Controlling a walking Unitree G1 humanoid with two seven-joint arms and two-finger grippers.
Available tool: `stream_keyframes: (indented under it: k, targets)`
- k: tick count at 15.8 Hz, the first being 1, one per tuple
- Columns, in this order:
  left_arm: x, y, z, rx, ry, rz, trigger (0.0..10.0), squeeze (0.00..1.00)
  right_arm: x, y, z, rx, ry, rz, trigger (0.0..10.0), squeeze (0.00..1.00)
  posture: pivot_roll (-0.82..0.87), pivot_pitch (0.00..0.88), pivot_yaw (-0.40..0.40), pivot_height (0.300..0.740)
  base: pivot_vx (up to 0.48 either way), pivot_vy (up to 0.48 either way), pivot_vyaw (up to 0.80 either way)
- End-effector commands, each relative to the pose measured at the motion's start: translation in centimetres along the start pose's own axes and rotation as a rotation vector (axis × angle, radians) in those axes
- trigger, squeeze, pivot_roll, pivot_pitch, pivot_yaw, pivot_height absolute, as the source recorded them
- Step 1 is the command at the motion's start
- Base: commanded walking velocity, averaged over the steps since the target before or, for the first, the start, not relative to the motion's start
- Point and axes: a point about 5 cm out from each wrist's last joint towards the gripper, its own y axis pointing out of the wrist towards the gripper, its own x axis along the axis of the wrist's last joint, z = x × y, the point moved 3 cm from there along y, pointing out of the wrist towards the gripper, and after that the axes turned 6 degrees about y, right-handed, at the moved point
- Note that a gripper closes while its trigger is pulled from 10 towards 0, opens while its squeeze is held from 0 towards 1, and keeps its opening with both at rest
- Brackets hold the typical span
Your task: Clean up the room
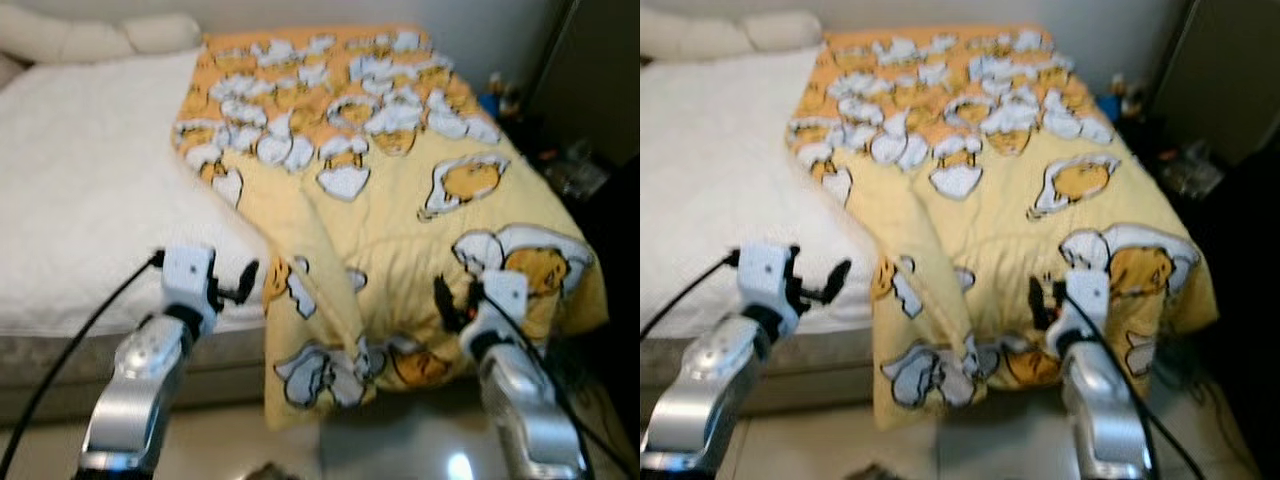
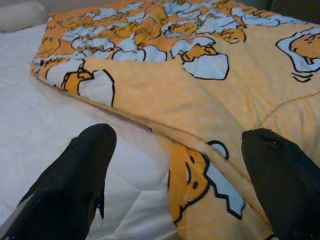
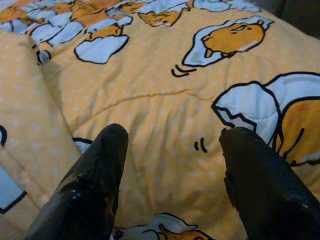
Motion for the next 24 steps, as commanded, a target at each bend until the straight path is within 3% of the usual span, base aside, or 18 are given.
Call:
stream_keyframes:
  k: [1, 13, 15, 18, 20, 24]
  targets:
    - [-0.1, -0.3, 0.7, 0.024, 0.001, 0.009, 10.0, 0.88, 0.1, 0.1, 0.9, 0.033, 0.011, -0.001, 10.0, 0.00, 0.01, 0.000, 0.055, 0.740, 0.000, 0.300, 0.00]
    - [0.6, 0.1, 0.6, 0.036, -0.032, -0.023, 10.0, 0.85, 0.4, 0.6, 1.4, 0.056, 0.022, 0.000, 10.0, 0.00, 0.02, 0.000, 0.058, 0.740, 0.000, 0.277, 0.00]
    - [1.3, 0.2, 0.5, 0.034, -0.055, -0.058, 10.0, 0.45, 0.4, 0.7, 1.5, 0.057, 0.028, 0.000, 10.0, 0.00, 0.01, 0.000, 0.061, 0.740, 0.000, 0.000, 0.00]
    - [1.2, 0.3, 0.2, 0.025, -0.038, -0.053, 10.0, 0.44, 0.6, 0.8, 1.7, 0.064, 0.037, -0.007, 10.0, 0.00, 0.01, 0.000, 0.061, 0.740, 0.000, 0.000, 0.00]
    - [1.2, 0.3, 0.2, 0.032, -0.070, -0.056, 10.0, 0.41, 0.9, 0.8, 1.9, 0.075, 0.043, -0.014, 10.0, 0.00, 0.02, 0.000, 0.059, 0.740, 0.000, 0.000, 0.00]
    - [1.0, 0.4, 0.1, 0.034, -0.077, -0.048, 10.0, 0.40, 0.8, 1.0, 2.5, 0.123, -0.046, 0.005, 10.0, 0.00, 0.02, 0.000, 0.053, 0.740, 0.251, 0.000, 0.15]
